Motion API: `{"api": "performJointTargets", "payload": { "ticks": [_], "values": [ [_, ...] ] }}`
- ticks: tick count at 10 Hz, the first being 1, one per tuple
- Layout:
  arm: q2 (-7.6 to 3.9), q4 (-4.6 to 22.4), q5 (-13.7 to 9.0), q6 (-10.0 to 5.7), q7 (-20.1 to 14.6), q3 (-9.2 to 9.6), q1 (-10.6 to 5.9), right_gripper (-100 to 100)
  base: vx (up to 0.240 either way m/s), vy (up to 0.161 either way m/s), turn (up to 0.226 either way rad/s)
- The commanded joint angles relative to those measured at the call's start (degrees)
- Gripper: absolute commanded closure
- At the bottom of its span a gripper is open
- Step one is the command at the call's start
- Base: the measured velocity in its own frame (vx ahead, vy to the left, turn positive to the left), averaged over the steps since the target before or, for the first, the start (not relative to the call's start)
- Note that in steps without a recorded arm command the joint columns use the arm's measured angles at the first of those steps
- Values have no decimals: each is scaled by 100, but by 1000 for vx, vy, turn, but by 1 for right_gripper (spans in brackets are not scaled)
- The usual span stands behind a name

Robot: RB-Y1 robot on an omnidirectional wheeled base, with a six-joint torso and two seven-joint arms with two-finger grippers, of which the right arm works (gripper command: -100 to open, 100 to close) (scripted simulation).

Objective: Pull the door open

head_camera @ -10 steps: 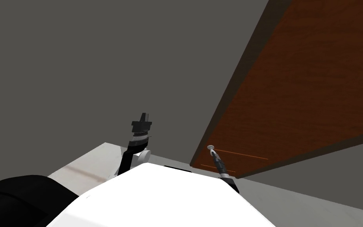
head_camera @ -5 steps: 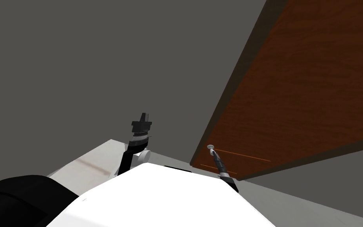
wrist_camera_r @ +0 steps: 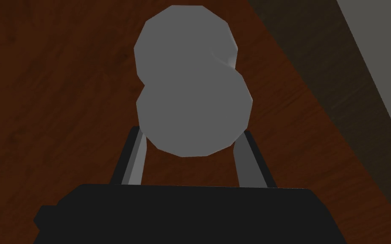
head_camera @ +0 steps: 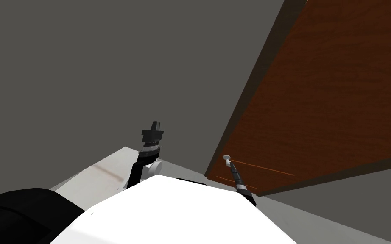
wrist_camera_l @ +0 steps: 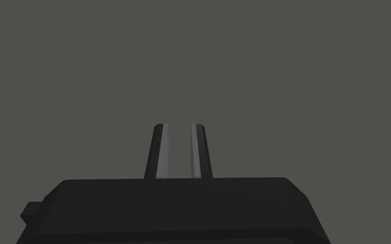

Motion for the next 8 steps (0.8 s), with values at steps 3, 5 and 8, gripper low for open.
{"api": "performJointTargets", "payload": {
  "ticks": [3,5,8],
  "values": [
    [38,-21,-208,53,-535,86,-14,100,-51,-29,82],
    [45,-32,-309,83,-772,116,-25,100,-40,-23,59],
    [59,-54,-521,145,-1241,178,-47,100,-40,-20,66]
  ]
}}
